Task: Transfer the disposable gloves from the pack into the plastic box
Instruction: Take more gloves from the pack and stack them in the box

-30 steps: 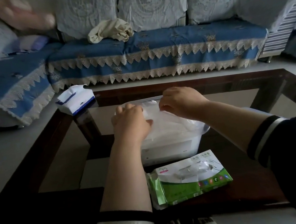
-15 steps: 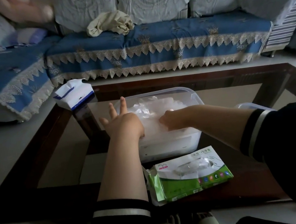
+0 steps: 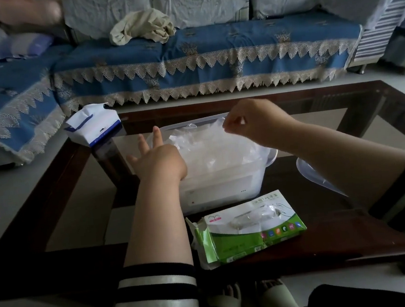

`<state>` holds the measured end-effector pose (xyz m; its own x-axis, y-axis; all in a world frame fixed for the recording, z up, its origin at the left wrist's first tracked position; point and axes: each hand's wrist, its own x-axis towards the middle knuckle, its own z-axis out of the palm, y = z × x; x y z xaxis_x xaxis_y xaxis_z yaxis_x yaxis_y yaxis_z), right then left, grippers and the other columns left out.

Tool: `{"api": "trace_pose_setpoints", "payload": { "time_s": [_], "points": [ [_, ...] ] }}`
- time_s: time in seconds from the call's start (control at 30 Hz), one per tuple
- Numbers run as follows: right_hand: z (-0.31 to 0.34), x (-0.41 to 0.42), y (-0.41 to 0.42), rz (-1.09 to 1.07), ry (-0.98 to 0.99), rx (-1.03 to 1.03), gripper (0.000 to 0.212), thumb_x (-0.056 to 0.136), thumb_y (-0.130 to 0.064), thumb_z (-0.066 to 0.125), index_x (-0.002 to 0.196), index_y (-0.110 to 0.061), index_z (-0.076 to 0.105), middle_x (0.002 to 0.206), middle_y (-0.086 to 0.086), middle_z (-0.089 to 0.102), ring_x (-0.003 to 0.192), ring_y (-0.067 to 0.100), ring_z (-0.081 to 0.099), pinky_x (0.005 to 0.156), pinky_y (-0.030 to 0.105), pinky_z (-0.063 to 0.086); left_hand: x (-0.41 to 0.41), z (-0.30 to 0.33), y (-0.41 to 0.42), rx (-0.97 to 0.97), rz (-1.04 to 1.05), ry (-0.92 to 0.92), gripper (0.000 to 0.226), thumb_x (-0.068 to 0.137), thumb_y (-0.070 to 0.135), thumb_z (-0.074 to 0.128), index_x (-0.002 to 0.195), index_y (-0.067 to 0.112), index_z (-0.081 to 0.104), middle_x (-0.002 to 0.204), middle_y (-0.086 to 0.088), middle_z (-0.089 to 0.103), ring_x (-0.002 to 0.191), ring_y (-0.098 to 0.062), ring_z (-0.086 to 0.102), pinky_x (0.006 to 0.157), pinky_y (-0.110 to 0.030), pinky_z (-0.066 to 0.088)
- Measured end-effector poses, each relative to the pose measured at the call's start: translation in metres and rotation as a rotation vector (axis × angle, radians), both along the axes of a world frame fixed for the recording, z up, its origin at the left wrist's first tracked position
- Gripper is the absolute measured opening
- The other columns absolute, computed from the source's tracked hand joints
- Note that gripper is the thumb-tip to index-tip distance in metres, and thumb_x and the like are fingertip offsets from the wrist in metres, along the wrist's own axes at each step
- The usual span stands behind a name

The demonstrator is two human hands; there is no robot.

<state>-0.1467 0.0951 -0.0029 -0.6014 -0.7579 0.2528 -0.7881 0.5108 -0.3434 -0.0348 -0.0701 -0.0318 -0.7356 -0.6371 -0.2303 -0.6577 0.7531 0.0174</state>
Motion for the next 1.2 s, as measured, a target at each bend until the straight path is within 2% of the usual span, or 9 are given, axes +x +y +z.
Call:
{"api": "trace_pose_setpoints", "payload": {
  "time_s": [0.13, 0.23, 0.33, 0.43, 0.6, 0.77, 0.9, 1.07, 1.2],
  "points": [
    [0.001, 0.014, 0.028, -0.163, -0.012, -0.421, 0.017, 0.094, -0.023, 0.057, 0.1, -0.015, 0.071, 0.078, -0.01, 0.066, 0.062, -0.001, 0.053, 0.062, 0.012, 0.042, 0.011, 0.014, 0.003, -0.076, 0.025, 0.244, 0.041, 0.098, 0.017, 0.048, 0.138, 0.025, 0.053, 0.163, -0.001, 0.012, 0.148, -0.029, 0.01, 0.113, -0.052, 0.023],
    [-0.001, 0.046, 0.051, -0.201, -0.094, -0.568, 0.02, 0.094, -0.032, 0.049, 0.09, -0.02, 0.065, 0.068, -0.01, 0.06, 0.057, 0.008, 0.056, 0.059, 0.024, 0.048, 0.024, 0.021, 0.013, -0.147, 0.019, 0.403, 0.028, 0.097, 0.017, 0.049, 0.117, 0.023, 0.068, 0.136, -0.005, 0.053, 0.122, -0.03, 0.047, 0.09, -0.041, 0.042],
    [-0.012, 0.08, 0.063, -0.104, -0.22, -0.311, 0.025, 0.087, -0.047, 0.05, 0.081, -0.027, 0.063, 0.066, -0.008, 0.064, 0.052, 0.007, 0.056, 0.051, 0.024, 0.047, 0.038, 0.025, 0.028, -0.078, -0.041, 0.655, 0.018, 0.098, 0.017, 0.051, 0.096, 0.025, 0.068, 0.106, -0.003, 0.064, 0.094, -0.025, 0.058, 0.071, -0.034, 0.046],
    [-0.042, 0.092, 0.065, -0.01, -0.288, 0.157, 0.03, 0.082, -0.053, 0.063, 0.099, -0.029, 0.069, 0.098, -0.013, 0.067, 0.09, 0.004, 0.06, 0.081, 0.027, 0.052, 0.052, 0.031, 0.054, 0.114, -0.177, 0.802, 0.016, 0.098, 0.021, 0.052, 0.094, 0.021, 0.067, 0.088, 0.004, 0.068, 0.077, -0.017, 0.062, 0.065, -0.031, 0.051],
    [-0.082, 0.093, 0.06, 0.031, -0.318, 0.29, 0.038, 0.078, -0.043, 0.072, 0.114, -0.033, 0.064, 0.122, -0.008, 0.052, 0.117, 0.016, 0.042, 0.099, 0.04, 0.039, 0.064, 0.025, 0.08, 0.555, -0.327, 0.399, 0.005, 0.093, 0.026, 0.063, 0.092, 0.023, 0.068, 0.084, 0.008, 0.071, 0.075, -0.01, 0.069, 0.078, -0.035, 0.057],
    [-0.083, 0.094, 0.059, 0.026, -0.294, 0.156, 0.013, 0.082, -0.035, 0.07, 0.086, -0.023, 0.072, 0.094, -0.014, 0.048, 0.097, 0.014, 0.051, 0.083, 0.035, 0.046, 0.056, -0.003, 0.09, 0.399, -0.455, -0.043, 0.062, 0.081, 0.034, 0.077, 0.136, 0.018, 0.05, 0.134, 0.001, 0.056, 0.118, -0.02, 0.055, 0.097, -0.032, 0.046],
    [-0.078, 0.095, 0.058, -0.005, -0.352, 0.085, 0.011, 0.085, -0.029, 0.068, 0.084, -0.019, 0.073, 0.092, -0.005, 0.057, 0.085, 0.016, 0.058, 0.078, 0.033, 0.047, 0.049, -0.026, 0.098, 0.361, -0.441, 0.052, 0.069, 0.077, 0.038, 0.08, 0.135, 0.027, 0.045, 0.135, 0.002, 0.056, 0.12, -0.023, 0.054, 0.096, -0.038, 0.047],
    [-0.065, 0.097, 0.062, -0.065, -0.434, -0.103, 0.011, 0.084, -0.028, 0.07, 0.084, -0.017, 0.073, 0.069, -0.017, 0.058, 0.067, -0.003, 0.051, 0.063, 0.007, 0.037, 0.048, -0.041, 0.096, 0.263, -0.419, 0.2, 0.055, 0.077, 0.034, 0.074, 0.126, 0.035, 0.047, 0.117, 0.005, 0.065, 0.109, -0.023, 0.06, 0.085, -0.038, 0.052],
    [-0.049, 0.098, 0.069, -0.126, -0.514, -0.392, 0.016, 0.089, -0.026, 0.065, 0.076, -0.017, 0.069, 0.064, -0.008, 0.061, 0.053, 0.0, 0.048, 0.057, 0.017, 0.04, 0.047, -0.04, 0.095, 0.304, -0.405, 0.071, 0.067, 0.074, 0.041, 0.073, 0.133, 0.025, 0.047, 0.124, 0.001, 0.063, 0.114, -0.025, 0.059, 0.094, -0.037, 0.048]
  ]
}}
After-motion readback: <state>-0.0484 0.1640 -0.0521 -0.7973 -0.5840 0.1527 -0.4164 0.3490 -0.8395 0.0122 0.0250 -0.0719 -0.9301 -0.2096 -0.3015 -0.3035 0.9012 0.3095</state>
